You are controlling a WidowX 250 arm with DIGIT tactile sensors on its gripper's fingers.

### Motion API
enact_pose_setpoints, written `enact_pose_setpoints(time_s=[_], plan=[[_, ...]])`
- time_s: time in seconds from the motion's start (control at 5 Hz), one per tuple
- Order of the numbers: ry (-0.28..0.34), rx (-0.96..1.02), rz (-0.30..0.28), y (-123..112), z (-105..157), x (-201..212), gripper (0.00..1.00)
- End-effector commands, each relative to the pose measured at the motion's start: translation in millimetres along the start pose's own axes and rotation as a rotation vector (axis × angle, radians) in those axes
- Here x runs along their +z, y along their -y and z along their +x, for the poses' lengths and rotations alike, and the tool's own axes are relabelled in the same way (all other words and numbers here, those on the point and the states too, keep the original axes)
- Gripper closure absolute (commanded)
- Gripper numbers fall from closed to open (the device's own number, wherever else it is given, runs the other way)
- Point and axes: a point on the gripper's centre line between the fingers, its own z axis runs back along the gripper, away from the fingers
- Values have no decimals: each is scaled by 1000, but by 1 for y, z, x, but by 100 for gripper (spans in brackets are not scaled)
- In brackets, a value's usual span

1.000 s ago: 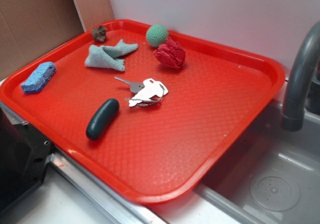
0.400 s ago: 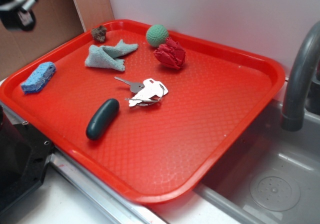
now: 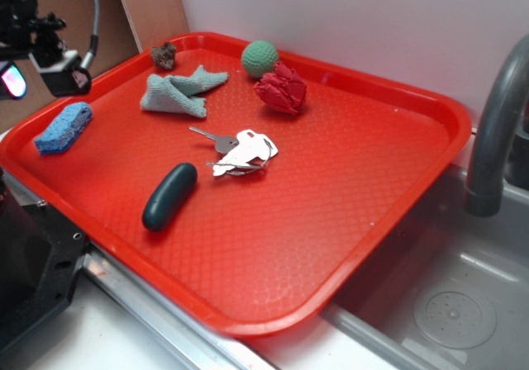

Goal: Grab the blue sponge.

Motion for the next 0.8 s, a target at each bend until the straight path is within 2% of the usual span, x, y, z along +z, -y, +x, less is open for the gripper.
enact_pose_setpoints(time_s=[0.0,0.2,0.4,0.6], plan=[[19,-17,5,-12,17,-36,0],[-16,-59,44,-10,17,-50,0],[-39,-80,50,-9,18,-61,0],[-53,-119,38,-4,0,-76,0]])
